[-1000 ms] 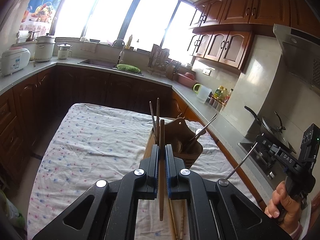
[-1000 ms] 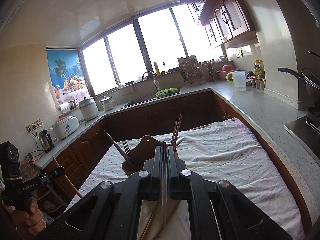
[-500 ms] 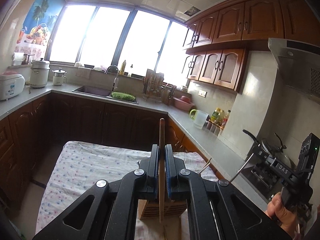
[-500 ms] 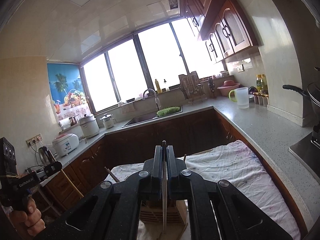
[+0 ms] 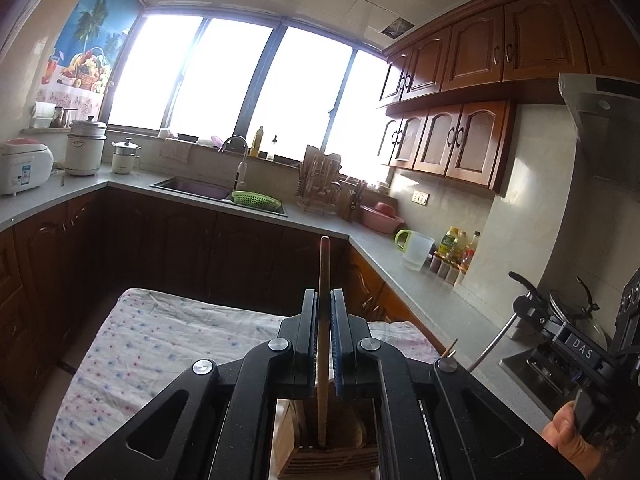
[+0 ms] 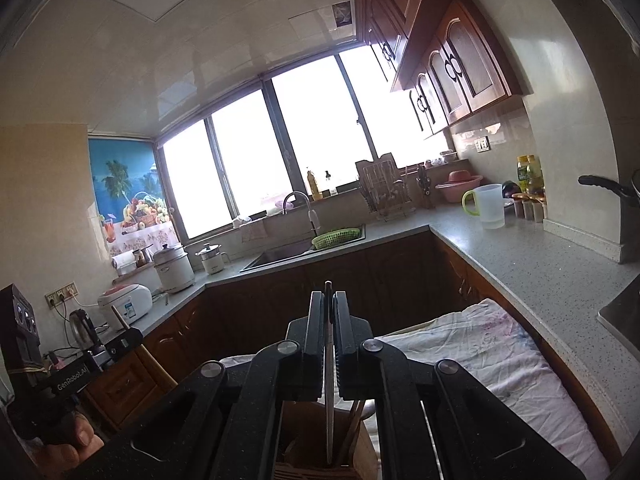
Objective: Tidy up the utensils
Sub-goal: 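Lift the wooden chopstick with the left tool while the right tool lowers the steel chopstick into the holder, then open the left tool to drop the wooden chopstick in the holder while the right tool releases, then move both open tools back down to the remaining chopsticks on the cloth, then close the left tool on a wooden chopstick while the right tool grasps a steel chopstick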
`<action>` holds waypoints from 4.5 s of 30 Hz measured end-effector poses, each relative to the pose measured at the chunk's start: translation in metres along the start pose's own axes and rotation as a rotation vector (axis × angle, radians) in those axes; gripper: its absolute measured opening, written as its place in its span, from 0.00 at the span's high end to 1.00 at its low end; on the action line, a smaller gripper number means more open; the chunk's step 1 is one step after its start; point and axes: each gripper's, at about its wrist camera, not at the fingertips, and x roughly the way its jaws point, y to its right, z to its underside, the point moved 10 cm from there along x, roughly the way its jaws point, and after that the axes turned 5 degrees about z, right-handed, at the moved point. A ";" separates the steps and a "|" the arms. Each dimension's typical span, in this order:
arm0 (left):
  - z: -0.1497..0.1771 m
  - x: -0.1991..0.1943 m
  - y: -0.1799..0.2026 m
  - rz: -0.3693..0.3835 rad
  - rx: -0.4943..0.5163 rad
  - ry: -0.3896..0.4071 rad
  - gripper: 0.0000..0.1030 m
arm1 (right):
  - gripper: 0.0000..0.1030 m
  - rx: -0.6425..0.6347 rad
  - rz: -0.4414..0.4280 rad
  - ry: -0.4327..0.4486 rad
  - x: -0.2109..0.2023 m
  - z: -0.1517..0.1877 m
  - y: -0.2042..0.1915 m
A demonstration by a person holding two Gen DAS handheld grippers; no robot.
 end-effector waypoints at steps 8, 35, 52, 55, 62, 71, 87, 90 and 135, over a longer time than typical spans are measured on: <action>0.037 0.029 -0.007 -0.025 0.006 -0.067 0.96 | 0.96 0.009 0.011 -0.084 0.025 0.040 0.009; 0.050 0.019 -0.031 -0.062 -0.072 -0.145 0.48 | 0.43 0.051 0.012 -0.218 0.036 0.079 0.019; 0.078 -0.087 -0.023 -0.084 -0.118 -0.114 0.28 | 0.06 0.129 0.022 -0.099 -0.055 0.067 0.038; 0.092 -0.100 -0.019 -0.087 -0.119 -0.140 0.28 | 0.05 0.131 0.035 -0.109 -0.071 0.078 0.041; 0.117 -0.119 -0.015 -0.086 -0.140 -0.214 0.28 | 0.04 0.135 0.077 -0.165 -0.102 0.114 0.057; 0.153 -0.126 -0.010 -0.106 -0.129 -0.317 0.27 | 0.04 0.140 0.148 -0.267 -0.133 0.173 0.083; 0.201 -0.080 0.008 -0.111 -0.071 -0.514 0.28 | 0.20 0.074 0.191 -0.531 -0.132 0.274 0.096; 0.209 -0.067 0.015 -0.105 -0.038 -0.560 0.28 | 0.38 0.075 0.212 -0.589 -0.126 0.287 0.101; 0.233 0.023 0.009 -0.082 0.040 -0.728 0.95 | 0.94 -0.216 0.165 -0.692 -0.015 0.297 0.055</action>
